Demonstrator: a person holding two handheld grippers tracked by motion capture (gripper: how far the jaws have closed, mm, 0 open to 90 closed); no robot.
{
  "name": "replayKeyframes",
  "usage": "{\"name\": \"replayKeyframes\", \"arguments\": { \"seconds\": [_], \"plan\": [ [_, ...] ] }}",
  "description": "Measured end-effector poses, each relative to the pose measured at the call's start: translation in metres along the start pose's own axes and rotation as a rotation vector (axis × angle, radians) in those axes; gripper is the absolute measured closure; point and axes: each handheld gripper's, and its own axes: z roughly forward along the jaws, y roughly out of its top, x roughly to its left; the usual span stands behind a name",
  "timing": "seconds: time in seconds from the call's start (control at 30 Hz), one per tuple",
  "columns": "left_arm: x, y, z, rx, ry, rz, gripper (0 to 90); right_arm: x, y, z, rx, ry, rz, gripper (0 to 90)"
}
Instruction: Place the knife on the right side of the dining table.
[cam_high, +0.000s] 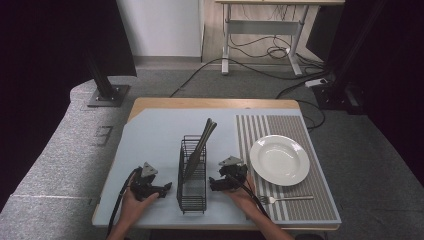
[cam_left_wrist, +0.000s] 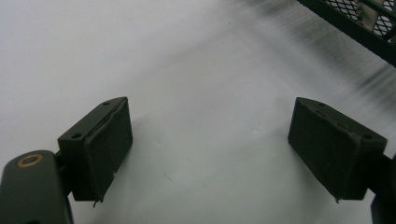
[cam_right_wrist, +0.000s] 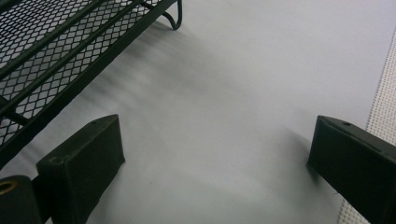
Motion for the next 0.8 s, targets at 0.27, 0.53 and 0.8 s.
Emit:
{"name": "replayKeyframes", "arguments": {
  "seconds": [0.27,0.53,0.8],
  "plan": [
    [0.000,0.000,0.000,0.000,0.000,-0.001,13.1,-0.008,0.002,-0.013,-0.057,-0.007,0.040,12.5],
    [0.000,0.000,0.000,0.000,0.000,-0.001,13.1,-0.023,0.026,-0.051,-0.179,0.046,0.089,13.1],
    [0.000,0.000,0.000,0.000,0.000,-0.002,13.1,-0.027,0.068,-0.076,-0.289,0.082,0.082,13.2]
  ]
}}
